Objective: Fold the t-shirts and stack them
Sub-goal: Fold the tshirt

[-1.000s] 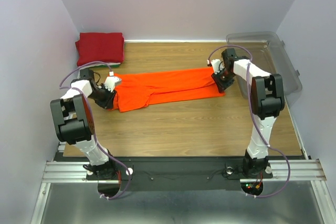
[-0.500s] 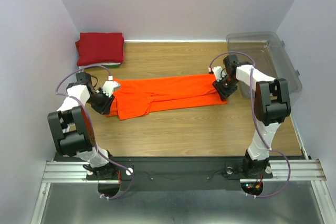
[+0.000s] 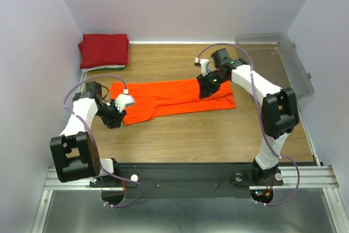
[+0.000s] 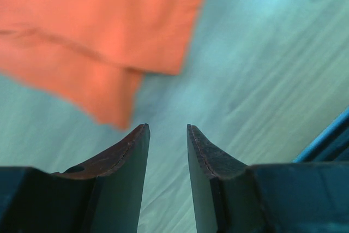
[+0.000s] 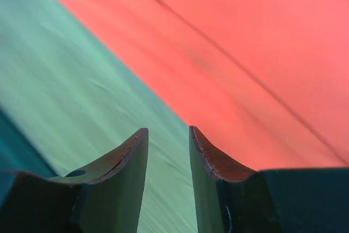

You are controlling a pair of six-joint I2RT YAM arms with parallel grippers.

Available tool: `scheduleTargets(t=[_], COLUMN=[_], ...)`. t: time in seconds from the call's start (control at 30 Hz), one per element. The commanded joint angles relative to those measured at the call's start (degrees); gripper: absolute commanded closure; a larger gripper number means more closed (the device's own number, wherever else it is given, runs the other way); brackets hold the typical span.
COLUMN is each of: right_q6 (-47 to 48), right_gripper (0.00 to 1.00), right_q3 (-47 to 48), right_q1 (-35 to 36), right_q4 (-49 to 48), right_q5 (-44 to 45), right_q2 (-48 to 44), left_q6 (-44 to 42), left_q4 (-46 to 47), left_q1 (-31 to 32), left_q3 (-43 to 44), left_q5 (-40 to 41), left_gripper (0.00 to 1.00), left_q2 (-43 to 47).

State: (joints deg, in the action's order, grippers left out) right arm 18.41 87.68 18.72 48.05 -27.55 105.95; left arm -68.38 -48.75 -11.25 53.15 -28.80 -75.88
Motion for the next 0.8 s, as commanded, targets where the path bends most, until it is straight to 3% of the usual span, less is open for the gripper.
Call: scheduleTargets(t=[0.0,0.2,0.33,0.57,0.77], right_q6=[-13.9,-28.9,-32.6,-37.1,-39.9], right_gripper=[0.58,0.54,0.51,0.51,0.51], right_q3=[-2.6,-5.5,-2.6,1.0,4.7], right_q1=[6.5,17.5,24.2,26.3,26.7], right_q4=[-12.3,-29.1,-31.5,-34.3,-35.7], right_q5=[-9.9,-8.2,-4.6,-2.9,-5.3], right_q2=[1.1,4.5,9.2,16.4,21.0], left_q6=[1.2,4.7,8.2,11.5,12.7], left_q4=[1.5,7.5,11.7,14.2,14.8], left_q1=[3.2,7.4,7.6,7.7,7.8], left_q3=[-5.2,-8.5,-8.5,-7.2,-6.3], left_q5=[0.1,0.7,1.3,0.1,-0.6], left_gripper=[0.53,0.50,0.48,0.48,0.64], left_q2=[0.5,-2.6,-6.5,-10.7,-13.2])
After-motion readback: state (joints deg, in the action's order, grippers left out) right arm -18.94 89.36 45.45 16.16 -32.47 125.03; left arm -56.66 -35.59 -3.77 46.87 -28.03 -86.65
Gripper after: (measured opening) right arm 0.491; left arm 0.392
